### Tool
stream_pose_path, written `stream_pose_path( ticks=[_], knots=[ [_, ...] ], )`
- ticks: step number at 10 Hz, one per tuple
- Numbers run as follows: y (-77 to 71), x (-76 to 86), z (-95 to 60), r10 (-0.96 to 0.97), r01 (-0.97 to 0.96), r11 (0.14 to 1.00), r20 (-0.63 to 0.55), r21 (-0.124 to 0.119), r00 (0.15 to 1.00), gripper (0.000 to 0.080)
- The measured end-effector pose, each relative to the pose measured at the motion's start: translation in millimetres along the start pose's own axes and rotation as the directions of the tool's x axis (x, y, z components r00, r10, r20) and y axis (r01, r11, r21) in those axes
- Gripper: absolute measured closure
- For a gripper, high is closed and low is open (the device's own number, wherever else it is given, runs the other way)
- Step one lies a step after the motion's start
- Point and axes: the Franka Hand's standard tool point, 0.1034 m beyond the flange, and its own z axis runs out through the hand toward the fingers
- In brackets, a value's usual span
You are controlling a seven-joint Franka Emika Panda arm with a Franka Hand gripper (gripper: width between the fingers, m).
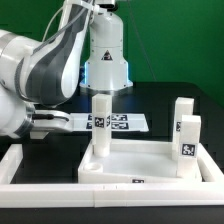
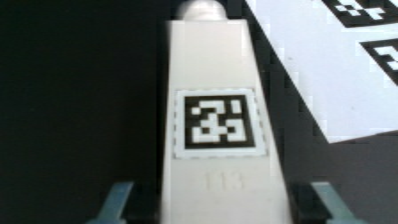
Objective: Assemble desk
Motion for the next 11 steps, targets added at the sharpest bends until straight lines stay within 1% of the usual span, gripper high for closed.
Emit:
stream_pose_path(
  ticks=[5,6,7,8,9,10,11],
  knots=[
    [0.0,0.0,-0.1,0.000,0.000,1.000,0.000,0.000,1.000,0.0514],
    [-0.8,-1.5,-3.3,-0.002,0.002,1.000,-0.003,0.000,1.000,0.0514],
    [-5.9,-14.0,-25.6,-0.006,0.006,1.000,-0.010,0.003,1.000,0.0512],
    [-14.3,-28.7,-54.6,-0.019,0.020,1.000,-0.045,0.009,0.999,0.0512],
    [-19.4,-39.0,-73.2,-0.029,0.029,1.000,-0.073,0.008,0.997,0.0512],
    [-19.4,-39.9,-79.5,-0.032,0.032,0.999,-0.103,0.005,0.994,0.0512],
    [-18.6,-38.8,-75.8,-0.030,0.031,1.000,-0.098,0.007,0.995,0.0512]
  ],
)
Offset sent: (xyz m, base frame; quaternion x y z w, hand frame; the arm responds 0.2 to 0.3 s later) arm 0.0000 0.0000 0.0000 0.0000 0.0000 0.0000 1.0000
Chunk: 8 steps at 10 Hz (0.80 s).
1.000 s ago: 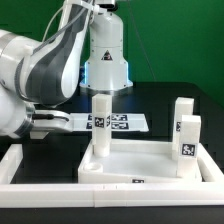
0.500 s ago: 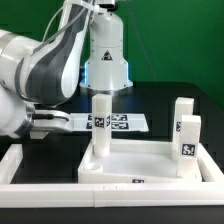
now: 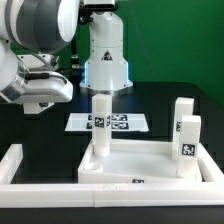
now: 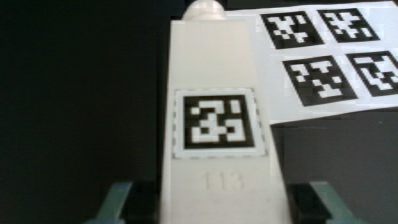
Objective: Assemble desk
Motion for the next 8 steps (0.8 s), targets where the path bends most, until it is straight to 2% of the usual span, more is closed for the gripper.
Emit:
stream_pose_path(
  ticks=[1,3,4,5,6,7,8],
  knots=[
    [0.9,4.8,-1.4,-0.002,0.002,1.000,-0.028,-0.007,1.000,0.0512],
    [0.8,11.6,-11.7,-0.015,0.009,0.999,-0.179,-0.035,0.984,0.0512],
    [-12.1,3.4,-29.0,-0.028,0.020,0.999,-0.223,-0.040,0.974,0.0512],
    [-25.8,-3.0,-68.1,-0.048,0.038,0.998,-0.285,-0.040,0.957,0.0512],
    [-33.7,-3.5,-106.4,-0.057,0.049,0.998,-0.382,-0.031,0.923,0.0512],
    [-34.9,-4.2,-136.7,-0.076,0.056,0.997,-0.474,-0.057,0.877,0.0512],
    [-28.8,6.8,-149.0,-0.103,0.061,0.994,-0.590,-0.091,0.801,0.0512]
  ],
)
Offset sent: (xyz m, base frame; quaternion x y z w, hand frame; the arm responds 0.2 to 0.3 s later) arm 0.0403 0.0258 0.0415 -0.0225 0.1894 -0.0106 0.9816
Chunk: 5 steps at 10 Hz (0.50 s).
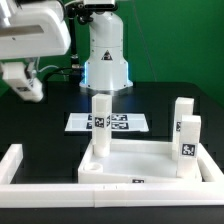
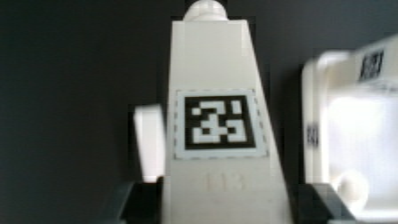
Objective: Assemble desk
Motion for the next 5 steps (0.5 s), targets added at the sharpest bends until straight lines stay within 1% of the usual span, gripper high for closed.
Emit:
stream_pose_path(
  ticks=[1,2,3,4,5],
  knots=[
    [0.4,-5.6,3.8,0.008,-0.008,1.000,-0.061,-0.004,0.998,0.0512],
    [1.5,-4.6,2.2,0.012,-0.014,1.000,-0.127,-0.011,0.992,0.0512],
    [-0.1,2.3,-0.6,0.023,-0.030,0.999,-0.220,-0.030,0.975,0.0512],
    [-22.5,6.7,-3.2,0.012,-0.028,0.998,-0.316,-0.048,0.949,0.0512],
    [-48.2,11.1,-9.4,0.024,-0.040,0.999,-0.390,-0.035,0.921,0.0512]
  ],
)
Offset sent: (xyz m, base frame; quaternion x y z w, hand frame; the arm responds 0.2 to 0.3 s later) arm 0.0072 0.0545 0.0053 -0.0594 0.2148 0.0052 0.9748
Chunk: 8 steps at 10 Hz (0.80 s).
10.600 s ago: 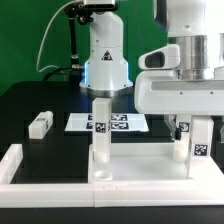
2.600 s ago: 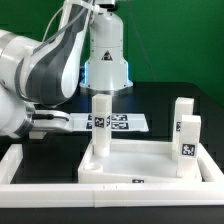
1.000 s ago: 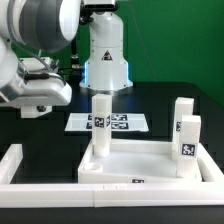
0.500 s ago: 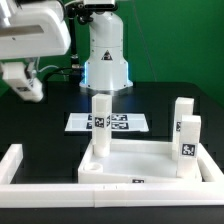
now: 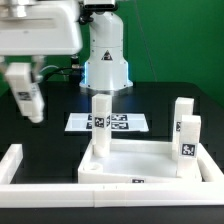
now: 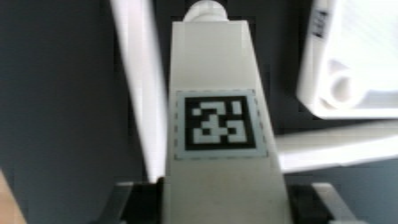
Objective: Assemble desk
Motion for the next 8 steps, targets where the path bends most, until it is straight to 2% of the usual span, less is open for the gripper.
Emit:
stream_pose_path(
  ticks=[1,2,4,5,6,8],
  knots=[
    [-23.4,6.6,-1.2,0.042,-0.042,0.999,-0.094,0.002,0.995,0.0512],
    [-44.8,2.5,3.8,0.067,-0.066,0.998,-0.187,0.010,0.980,0.0512],
    [-75.4,-1.5,6.4,0.097,-0.094,0.995,-0.268,0.026,0.958,0.0512],
    [-58.0,-3.2,5.1,0.080,-0.085,0.996,-0.320,0.000,0.944,0.0512],
    [-58.6,-5.7,7.9,0.101,-0.102,0.995,-0.300,0.012,0.949,0.0512],
    [-59.2,-6.2,8.6,0.100,-0.101,0.995,-0.297,0.012,0.950,0.0512]
  ],
)
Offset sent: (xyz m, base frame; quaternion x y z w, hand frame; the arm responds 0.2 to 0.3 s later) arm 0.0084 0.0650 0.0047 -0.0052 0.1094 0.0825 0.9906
